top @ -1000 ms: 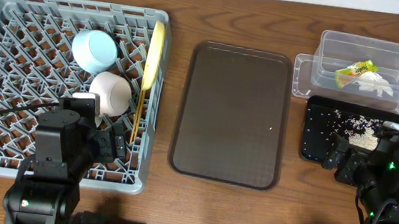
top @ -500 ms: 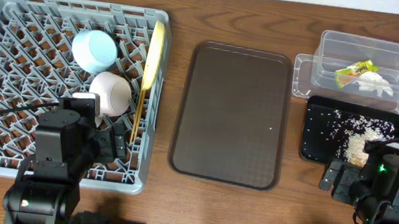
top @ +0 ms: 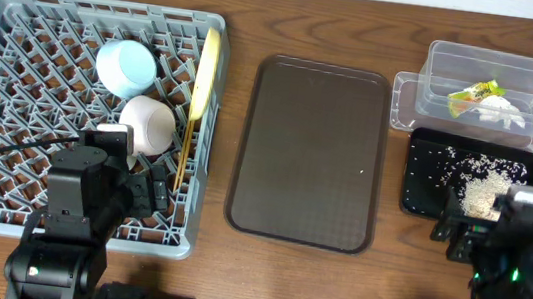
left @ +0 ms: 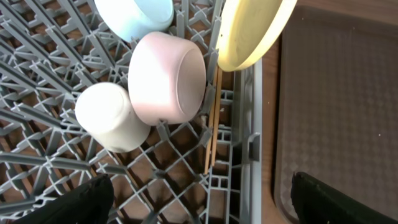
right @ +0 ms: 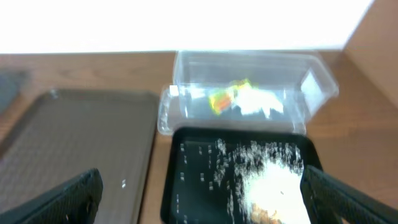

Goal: Sort waste into correct bins and load items into the dishwasher

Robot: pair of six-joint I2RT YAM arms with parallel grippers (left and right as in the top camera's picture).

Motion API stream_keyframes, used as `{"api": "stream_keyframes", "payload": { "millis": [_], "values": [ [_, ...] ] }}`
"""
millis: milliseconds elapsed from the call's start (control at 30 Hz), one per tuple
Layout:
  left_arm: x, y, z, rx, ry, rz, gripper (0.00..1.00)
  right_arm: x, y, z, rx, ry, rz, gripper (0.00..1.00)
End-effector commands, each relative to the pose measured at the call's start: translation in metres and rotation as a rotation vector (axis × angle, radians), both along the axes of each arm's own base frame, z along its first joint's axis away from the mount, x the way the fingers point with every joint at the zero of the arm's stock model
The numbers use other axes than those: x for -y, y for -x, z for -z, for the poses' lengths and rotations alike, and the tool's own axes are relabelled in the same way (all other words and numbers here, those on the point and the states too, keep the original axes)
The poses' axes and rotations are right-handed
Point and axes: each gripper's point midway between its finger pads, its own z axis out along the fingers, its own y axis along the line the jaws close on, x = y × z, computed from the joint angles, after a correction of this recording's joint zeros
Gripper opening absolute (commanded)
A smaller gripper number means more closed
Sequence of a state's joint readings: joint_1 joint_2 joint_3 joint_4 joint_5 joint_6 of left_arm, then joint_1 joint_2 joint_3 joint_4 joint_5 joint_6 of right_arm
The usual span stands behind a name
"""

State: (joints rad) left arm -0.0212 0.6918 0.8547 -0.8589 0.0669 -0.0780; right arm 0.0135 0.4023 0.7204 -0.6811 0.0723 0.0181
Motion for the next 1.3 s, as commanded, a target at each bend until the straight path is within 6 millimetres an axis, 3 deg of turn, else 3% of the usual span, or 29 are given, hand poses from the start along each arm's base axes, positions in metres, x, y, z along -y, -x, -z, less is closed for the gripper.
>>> {"api": "stream_keyframes", "payload": {
  "millis": [0, 333, 500, 633, 900, 1267],
  "values": [
    [-0.002, 0.000, 0.002, -0.006, -0.015, -0.004, 0.93, -0.005, 0.003, 0.008, 0.078, 0.050, -0.037, 0.99],
    [-0.002, 0.000, 0.002, -0.006, -0.015, -0.004, 0.93, -0.010, -0.011, 0.004, 0.485, 0.032, -0.046, 1.00],
    [-0.002, 0.000, 0.003, -0.007, -0.015, -0.004, 0.93, -0.010, -0.015, 0.018, 0.571, 0.029, -0.044, 0.99],
    [-0.002, 0.000, 0.002, -0.006, -0.015, -0.005, 0.93, -0.011, -0.022, 0.042, 0.544, 0.030, -0.048, 0.99],
    [-0.002, 0.000, 0.002, -0.006, -0.015, -0.004, 0.93, -0.013, -0.025, 0.108, 0.282, 0.035, -0.066, 0.99],
    [-0.002, 0.000, 0.002, -0.006, -0.015, -0.004, 0.93, -0.014, -0.026, 0.105, 0.292, 0.035, -0.069, 0.99]
  ]
}}
